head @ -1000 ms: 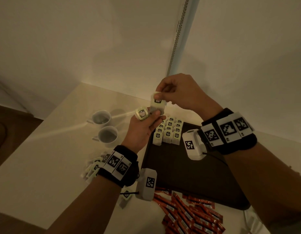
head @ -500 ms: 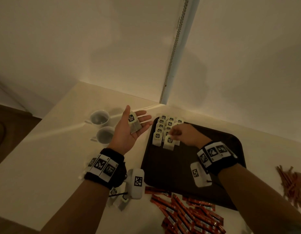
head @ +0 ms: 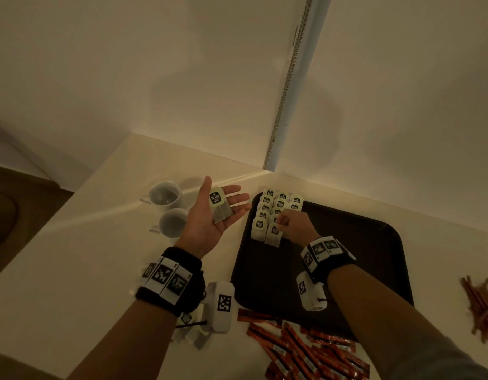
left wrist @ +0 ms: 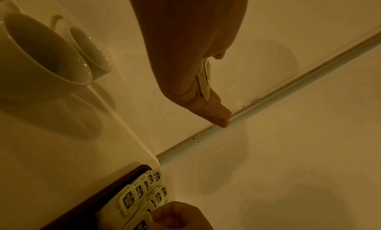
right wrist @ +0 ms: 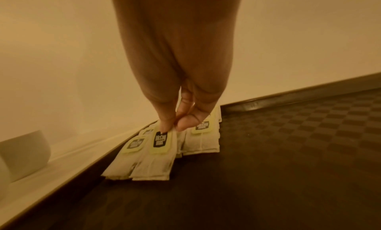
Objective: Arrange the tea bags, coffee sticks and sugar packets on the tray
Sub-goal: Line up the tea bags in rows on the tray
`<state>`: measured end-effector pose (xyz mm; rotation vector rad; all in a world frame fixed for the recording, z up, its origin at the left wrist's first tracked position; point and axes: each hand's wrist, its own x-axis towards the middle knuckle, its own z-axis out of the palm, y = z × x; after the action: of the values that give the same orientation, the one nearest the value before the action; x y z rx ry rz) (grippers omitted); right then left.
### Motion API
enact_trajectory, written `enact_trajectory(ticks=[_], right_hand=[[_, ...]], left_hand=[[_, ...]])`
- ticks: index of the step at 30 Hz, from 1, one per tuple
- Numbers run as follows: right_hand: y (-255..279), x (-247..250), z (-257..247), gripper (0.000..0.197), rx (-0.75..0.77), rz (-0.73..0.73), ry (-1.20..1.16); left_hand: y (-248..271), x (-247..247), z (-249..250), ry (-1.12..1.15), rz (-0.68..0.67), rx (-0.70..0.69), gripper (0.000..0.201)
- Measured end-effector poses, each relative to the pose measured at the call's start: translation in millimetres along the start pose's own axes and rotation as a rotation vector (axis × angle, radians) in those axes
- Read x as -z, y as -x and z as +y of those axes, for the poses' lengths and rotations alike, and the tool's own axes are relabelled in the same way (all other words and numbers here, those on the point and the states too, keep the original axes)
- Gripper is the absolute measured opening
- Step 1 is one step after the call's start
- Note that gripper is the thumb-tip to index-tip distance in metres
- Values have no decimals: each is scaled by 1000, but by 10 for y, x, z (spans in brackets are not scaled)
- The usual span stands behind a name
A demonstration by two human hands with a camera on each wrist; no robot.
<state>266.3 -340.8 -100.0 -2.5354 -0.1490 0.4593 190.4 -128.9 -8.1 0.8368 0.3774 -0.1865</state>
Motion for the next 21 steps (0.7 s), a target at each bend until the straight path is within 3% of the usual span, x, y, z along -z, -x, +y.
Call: enact_trajectory(ticks=[5, 8, 11, 15, 18, 21], right_hand=[[-64, -8, -16, 15, -22, 4, 12], [-47, 105, -219, 19, 25, 116, -111], [109, 404, -706, 17, 242, 219, -353], [362, 752, -1217, 8, 524, 59, -249], [447, 886, -1369, 5, 608, 10, -143], [505, 1050, -1480, 5, 659, 76, -70]], left_hand=[[-8, 8, -5, -42, -60, 18, 76], [-25, -6, -1, -94, -96, 50, 85], [-34, -38, 4, -147, -131, 94, 91], [-20, -147, 18, -245, -179, 92, 92], [20, -216, 51, -255, -210, 48, 82], [55, -207, 43, -313, -240, -142, 42]])
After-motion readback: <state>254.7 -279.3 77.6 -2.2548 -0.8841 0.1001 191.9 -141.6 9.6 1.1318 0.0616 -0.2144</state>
